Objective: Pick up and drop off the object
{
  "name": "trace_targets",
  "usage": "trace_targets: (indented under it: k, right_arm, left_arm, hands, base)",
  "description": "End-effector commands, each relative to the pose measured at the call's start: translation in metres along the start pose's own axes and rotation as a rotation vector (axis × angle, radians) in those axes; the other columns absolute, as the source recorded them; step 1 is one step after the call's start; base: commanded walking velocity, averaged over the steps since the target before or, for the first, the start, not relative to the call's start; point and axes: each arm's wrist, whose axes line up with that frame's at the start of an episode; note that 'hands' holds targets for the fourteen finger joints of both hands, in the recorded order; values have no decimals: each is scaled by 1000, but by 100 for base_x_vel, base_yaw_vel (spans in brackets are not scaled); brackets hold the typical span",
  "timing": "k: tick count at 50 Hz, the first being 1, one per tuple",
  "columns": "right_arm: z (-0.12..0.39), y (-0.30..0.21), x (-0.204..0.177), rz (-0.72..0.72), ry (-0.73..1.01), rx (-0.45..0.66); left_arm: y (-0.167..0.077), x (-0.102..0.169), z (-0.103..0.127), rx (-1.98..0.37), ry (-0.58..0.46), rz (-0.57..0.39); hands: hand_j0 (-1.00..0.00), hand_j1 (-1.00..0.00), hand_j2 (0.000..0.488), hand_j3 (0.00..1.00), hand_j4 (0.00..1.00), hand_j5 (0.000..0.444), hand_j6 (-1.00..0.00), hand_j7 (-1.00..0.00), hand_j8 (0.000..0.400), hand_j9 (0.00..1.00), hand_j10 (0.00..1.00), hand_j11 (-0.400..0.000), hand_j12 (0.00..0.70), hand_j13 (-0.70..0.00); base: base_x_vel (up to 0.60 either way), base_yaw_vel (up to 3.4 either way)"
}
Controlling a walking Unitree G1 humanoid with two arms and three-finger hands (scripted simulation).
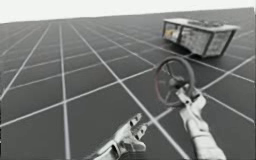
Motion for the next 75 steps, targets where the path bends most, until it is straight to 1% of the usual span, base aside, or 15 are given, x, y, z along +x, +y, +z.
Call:
trace_targets:
  k: [1, 75]
  right_arm:
    - [6, 7, -4, 18, -27, -3]
    - [6, 7, -4, 18, -27, -3]
  left_arm:
    - [3, -2, -1, -15, -9, -6]
    - [3, -2, -1, -15, -9, -6]
  hands:
    - [0, 0, 0, 1000, 1000, 0, 0, 0, 0, 1000, 1000, -400, 0, -700]
    - [0, 0, 0, 1000, 1000, 0, 0, 0, 0, 1000, 1000, -400, 0, -700]
  base:
    - [56, 7]
    - [57, 5]
